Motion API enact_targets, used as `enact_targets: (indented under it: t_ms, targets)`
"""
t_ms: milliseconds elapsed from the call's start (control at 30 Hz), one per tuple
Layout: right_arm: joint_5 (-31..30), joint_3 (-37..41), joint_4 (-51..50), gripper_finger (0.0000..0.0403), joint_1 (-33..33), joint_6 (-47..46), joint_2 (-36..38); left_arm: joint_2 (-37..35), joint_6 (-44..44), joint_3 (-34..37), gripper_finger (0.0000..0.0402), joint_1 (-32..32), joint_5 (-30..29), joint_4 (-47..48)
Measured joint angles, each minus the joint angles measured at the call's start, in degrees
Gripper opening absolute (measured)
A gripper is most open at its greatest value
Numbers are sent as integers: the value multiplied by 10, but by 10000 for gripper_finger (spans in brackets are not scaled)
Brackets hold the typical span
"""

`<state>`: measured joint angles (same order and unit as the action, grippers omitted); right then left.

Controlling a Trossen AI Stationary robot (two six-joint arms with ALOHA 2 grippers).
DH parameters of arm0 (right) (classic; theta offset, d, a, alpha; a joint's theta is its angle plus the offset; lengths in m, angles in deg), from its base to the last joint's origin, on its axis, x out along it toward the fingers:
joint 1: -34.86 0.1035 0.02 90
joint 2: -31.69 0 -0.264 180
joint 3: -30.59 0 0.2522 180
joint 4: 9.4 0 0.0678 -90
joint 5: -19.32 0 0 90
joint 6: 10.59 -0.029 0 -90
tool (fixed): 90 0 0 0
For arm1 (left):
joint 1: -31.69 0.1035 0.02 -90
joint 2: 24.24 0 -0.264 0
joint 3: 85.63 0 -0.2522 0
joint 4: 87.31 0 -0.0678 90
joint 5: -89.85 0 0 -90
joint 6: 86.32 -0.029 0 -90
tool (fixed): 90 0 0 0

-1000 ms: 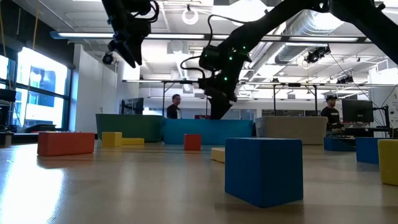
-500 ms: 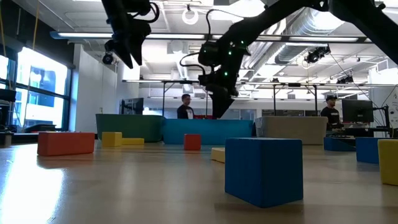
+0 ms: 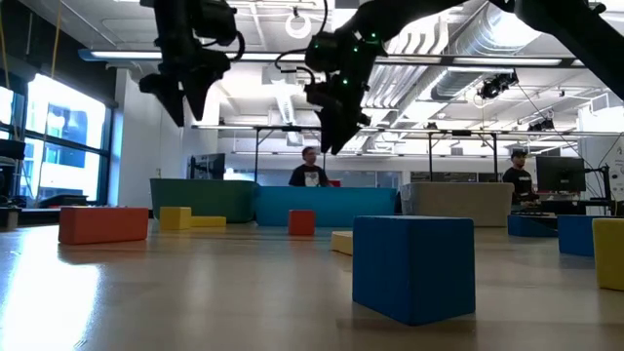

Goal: Sort & place blocks by color
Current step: Put the yellow block into the white bin

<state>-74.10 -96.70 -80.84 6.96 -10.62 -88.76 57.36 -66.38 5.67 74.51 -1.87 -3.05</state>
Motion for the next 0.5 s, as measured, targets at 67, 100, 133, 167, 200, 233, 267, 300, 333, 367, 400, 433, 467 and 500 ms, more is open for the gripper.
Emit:
enact_targets:
  t_ms: [67,100,133,167,200,233,267,300,333,367,400,433,467,500]
  targets:
    - [0,-5,-3,190,0,0,0,0,23,15,241,-11,1,0]
    - [0,-7,-3,190,0,0,0,0,35,21,241,-16,1,0]
    - [0,-8,-4,190,0,0,0,0,47,28,241,-21,2,0]
    - [0,-8,-5,190,-1,2,0,0,59,34,241,-27,1,-2]
    - [0,-9,-5,190,-1,3,0,0,73,41,241,-32,1,-3]
    - [0,-9,-5,190,-2,5,0,0,89,48,241,-38,0,-4]
    - [0,-9,-6,190,-2,10,0,0,105,54,241,-43,0,-6]
    - [0,-9,-9,190,-2,13,0,0,122,59,241,-48,1,-7]
    - [0,-9,-12,190,-2,14,0,0,139,63,241,-53,0,-7]
    - [0,-9,-14,190,-2,15,0,0,156,67,241,-58,0,-10]
    - [0,-9,-16,190,-2,15,0,0,172,72,241,-63,-3,-13]
    - [0,-9,-19,190,-2,17,0,0,189,77,241,-68,-3,-16]
    - [0,-9,-22,190,-2,22,0,0,204,83,241,-73,-4,-19]
    - [0,-9,-25,190,-2,28,0,0,219,89,241,-78,-5,-22]
